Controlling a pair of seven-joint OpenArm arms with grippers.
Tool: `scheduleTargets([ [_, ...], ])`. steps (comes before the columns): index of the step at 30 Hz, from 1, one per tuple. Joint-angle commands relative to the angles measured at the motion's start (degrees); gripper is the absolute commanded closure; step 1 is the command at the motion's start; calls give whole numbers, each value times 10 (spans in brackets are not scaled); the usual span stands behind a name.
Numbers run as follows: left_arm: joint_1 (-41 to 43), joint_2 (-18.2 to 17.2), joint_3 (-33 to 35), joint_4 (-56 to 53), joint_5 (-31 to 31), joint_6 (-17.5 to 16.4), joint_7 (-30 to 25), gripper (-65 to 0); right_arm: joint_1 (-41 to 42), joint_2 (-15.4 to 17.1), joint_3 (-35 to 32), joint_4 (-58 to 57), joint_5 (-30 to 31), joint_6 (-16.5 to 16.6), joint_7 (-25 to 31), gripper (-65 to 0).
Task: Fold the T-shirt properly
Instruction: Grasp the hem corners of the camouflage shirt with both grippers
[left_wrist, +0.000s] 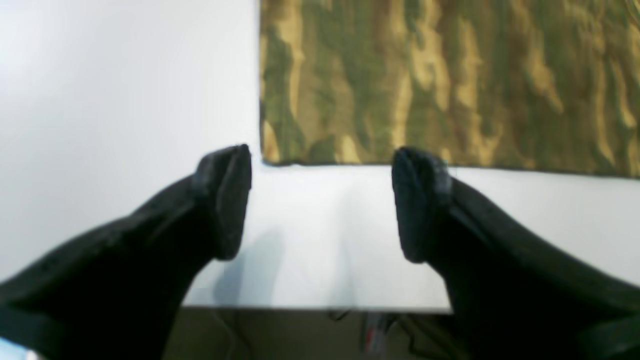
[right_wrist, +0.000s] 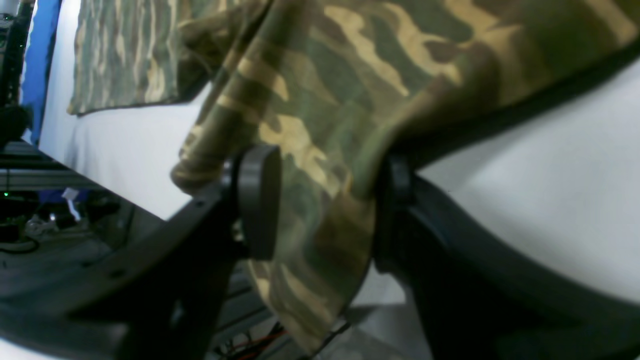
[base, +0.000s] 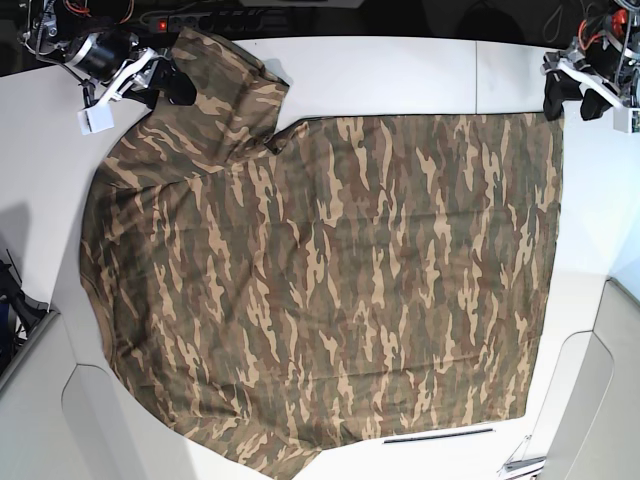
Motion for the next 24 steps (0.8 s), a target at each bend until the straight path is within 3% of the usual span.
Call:
scheduleTargets([
  [1,-6,-12,-5,-8,-7,0,-10,-461,-2,5,1,3,-7,-2,-10,-280],
  [12,-62,-27,4,-132,-25,0,-3,-460,8,5,1,3,-7,-3,-9,-280],
  [16,-61,-27,29,-139,-43,0,9,-460,17,5,1,3,-1,-3,-9,-280],
  [24,-63,-23,74,-139,-33,0,-17,-460,18,5,1,3,2,-2,-10,-279],
])
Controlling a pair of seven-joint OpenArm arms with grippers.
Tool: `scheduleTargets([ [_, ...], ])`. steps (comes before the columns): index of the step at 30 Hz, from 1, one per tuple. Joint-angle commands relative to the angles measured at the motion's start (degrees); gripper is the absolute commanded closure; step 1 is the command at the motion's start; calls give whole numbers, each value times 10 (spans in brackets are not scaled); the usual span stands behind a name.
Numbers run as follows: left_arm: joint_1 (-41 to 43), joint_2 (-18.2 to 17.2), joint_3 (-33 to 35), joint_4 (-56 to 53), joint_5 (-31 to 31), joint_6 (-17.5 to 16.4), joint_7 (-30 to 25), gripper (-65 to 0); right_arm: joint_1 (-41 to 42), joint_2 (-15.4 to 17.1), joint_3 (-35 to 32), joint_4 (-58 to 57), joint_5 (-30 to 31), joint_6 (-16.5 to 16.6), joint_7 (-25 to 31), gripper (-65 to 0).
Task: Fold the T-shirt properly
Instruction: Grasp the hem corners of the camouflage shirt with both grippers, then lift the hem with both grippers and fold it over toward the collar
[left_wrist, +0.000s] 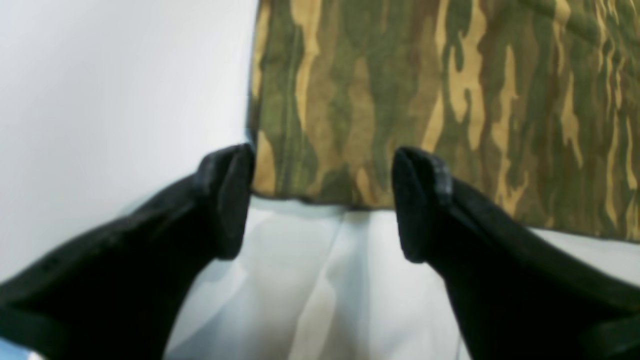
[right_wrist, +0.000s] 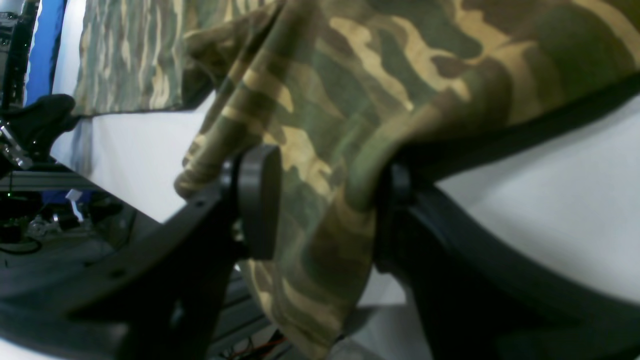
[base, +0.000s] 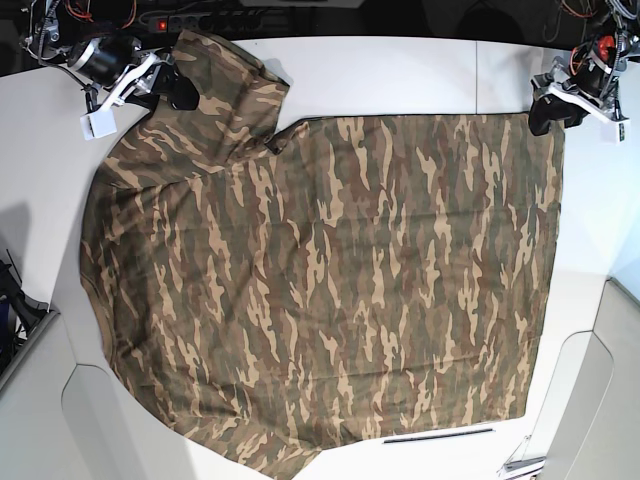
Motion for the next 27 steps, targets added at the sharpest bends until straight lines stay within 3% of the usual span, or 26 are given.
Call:
scheduleTargets([
  [1,4,-1,1,4,-2,1,10,-460,-1,5,1,4,-2,-2,-6,-277],
  [3,4,3,3,4,-5,0,10,-456,-1,5,1,4,-2,-2,-6,-214],
  [5,4,3,3,4,-6,0,9,-397,-1,5,1,4,-2,-2,-6,-98],
  [7,4,3,3,4,-5,0,-3,-245,-1,5,1,4,-2,-2,-6,0],
  [9,4,2,3,4,-6,0,-5,-41,-1,5,1,4,-3,-2,-6,0],
  [10,3,2,3,5,-6,-1,-5,0,-1,5,1,6,-7,-2,-6,0],
  [15,1,-4,-12,26,-43,-88,-5,0,-1,5,19,46,-13,-3,-10,0],
  [19,-5,-4,-41,67,-66,-92,-5,0,6,5,47,110,-6,-3,-6,0],
  [23,-42,-4,-43,75,-64,-92,-5,0,66,5,68,131,-33,-3,-3,0],
  [27,-95,-3,-42,72,-16,-83,-11,0,146,5,68,117,-72,-3,16,0],
])
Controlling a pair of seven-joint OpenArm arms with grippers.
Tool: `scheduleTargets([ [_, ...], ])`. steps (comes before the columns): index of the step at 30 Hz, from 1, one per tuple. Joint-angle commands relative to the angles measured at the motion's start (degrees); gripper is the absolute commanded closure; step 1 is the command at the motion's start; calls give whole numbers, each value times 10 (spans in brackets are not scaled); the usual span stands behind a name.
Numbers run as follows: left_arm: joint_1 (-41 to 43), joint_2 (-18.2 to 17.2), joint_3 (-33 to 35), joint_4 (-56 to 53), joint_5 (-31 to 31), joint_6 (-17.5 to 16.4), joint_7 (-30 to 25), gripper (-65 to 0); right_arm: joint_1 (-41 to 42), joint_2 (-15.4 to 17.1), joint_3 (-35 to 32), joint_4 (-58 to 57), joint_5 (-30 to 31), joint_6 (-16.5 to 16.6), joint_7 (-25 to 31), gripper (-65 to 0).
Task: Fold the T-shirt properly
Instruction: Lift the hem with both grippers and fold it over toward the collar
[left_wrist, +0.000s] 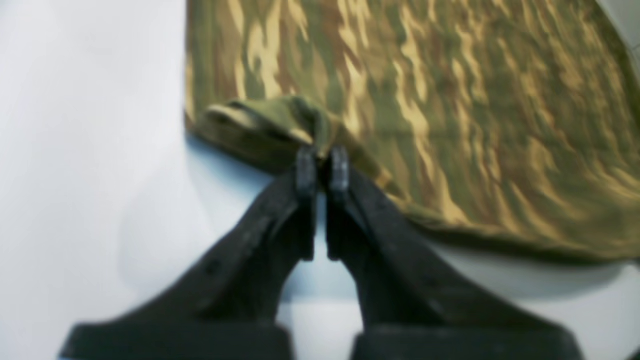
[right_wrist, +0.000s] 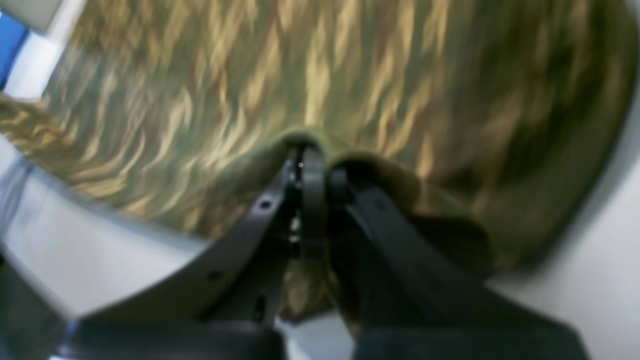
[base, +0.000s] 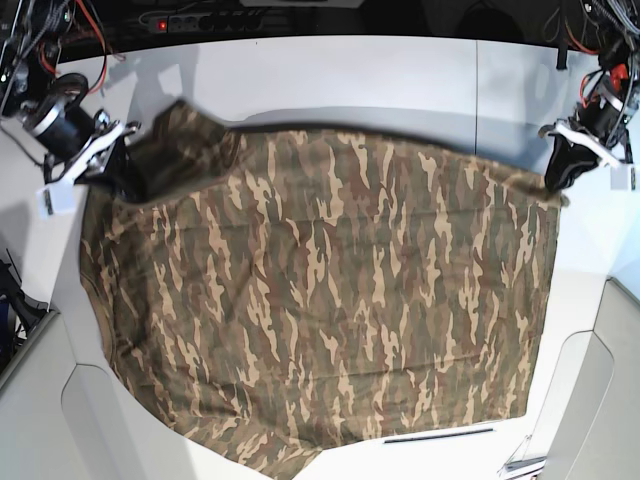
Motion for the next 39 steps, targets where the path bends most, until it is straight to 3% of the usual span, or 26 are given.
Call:
scheduleTargets([
  [1,-17,-9,-4,2,1,5,-21,0,24,7,3,2,-9,-4,31,0],
  [4,-63,-9,-4,-29,19,26,-26,0,93,7,3,-23,-32,-4,53,0],
  [10,-167,-9,-2,-113,34,26,-35,0,253,7,-6,-131,-37,-3,53,0],
  [18,-265,-9,38,-220,116,26,-86,0,397,7,-80,-337,-66,-3,62,0],
  [24,-325,-23,89,-271,178,39,-111,0,438,7,-146,-458,-153,-4,145,0],
  [32,-341,-24,109,-339,185,64,-116,0,427,7,-171,-501,-164,-4,152,0],
  [33,-341,-24,109,-342,185,64,-115,0,426,7,-171,-502,-164,-4,152,-36],
  [34,-340,-25,109,-345,185,64,-113,-28,425,7,-171,-502,-164,-4,152,-138],
  [36,-340,-25,109,-345,185,64,-107,-157,424,7,-171,-502,-164,-7,151,-308],
  [37,-341,-25,109,-345,185,64,-105,-218,424,7,-171,-502,-164,-8,145,-357],
  [39,-341,-26,109,-345,185,64,-93,-291,424,7,-171,-501,-163,-8,121,-373],
])
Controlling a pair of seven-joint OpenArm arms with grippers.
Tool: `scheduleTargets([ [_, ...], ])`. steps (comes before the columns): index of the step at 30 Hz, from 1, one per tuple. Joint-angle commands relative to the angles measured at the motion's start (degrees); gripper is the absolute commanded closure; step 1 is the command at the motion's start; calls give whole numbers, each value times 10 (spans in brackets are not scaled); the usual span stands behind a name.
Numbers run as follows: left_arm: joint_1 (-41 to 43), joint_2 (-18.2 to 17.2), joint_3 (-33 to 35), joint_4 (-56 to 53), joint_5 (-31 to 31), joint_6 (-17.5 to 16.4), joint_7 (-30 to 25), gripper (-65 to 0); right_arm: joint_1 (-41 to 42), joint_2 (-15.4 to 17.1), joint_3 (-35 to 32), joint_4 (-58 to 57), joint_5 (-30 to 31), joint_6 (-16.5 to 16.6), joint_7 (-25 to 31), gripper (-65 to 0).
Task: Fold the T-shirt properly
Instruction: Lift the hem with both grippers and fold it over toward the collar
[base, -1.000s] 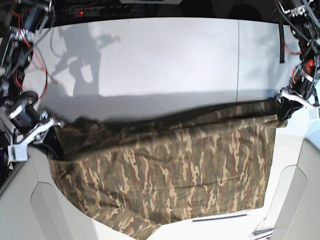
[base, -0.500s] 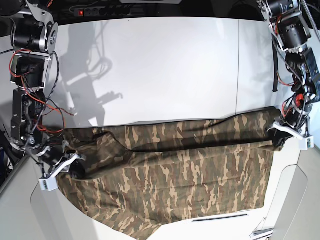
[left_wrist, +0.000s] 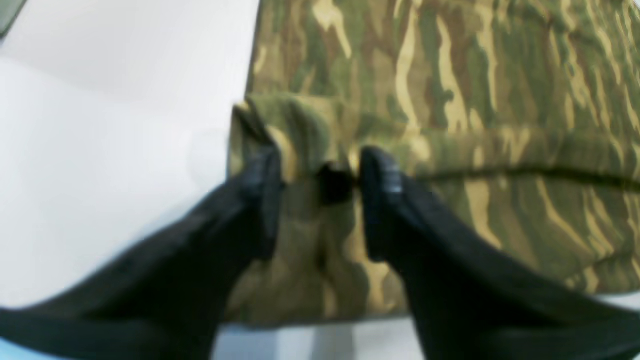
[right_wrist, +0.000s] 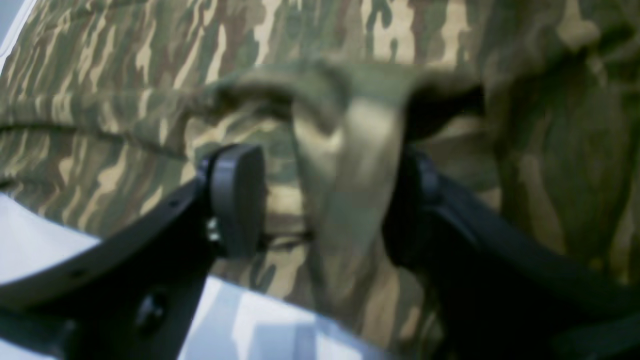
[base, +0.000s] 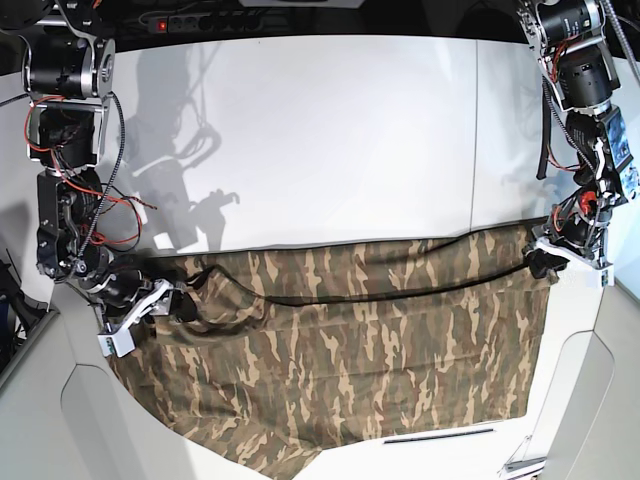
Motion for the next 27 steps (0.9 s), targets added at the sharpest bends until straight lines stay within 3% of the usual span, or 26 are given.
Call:
scheduleTargets([
  [1,-12,-12,-4,8,-6,0,-5,-293,15,7,4,8,10,2,-3,-373],
  [5,-12,-13,-26,12,-10,-17,19,-292,15,7,46,11,16,2,-62,-373],
  [9,-10,-13,-63,12,-59,-23,59,-293,12,11,137,24,56,2,-102,-373],
  [17,17,-13,-104,12,-101,-39,80,-293,-32,15,301,52,88,2,-101,-373],
  [27,24,-8,-123,11,-116,-40,81,-351,-104,28,331,51,109,2,-58,-373],
])
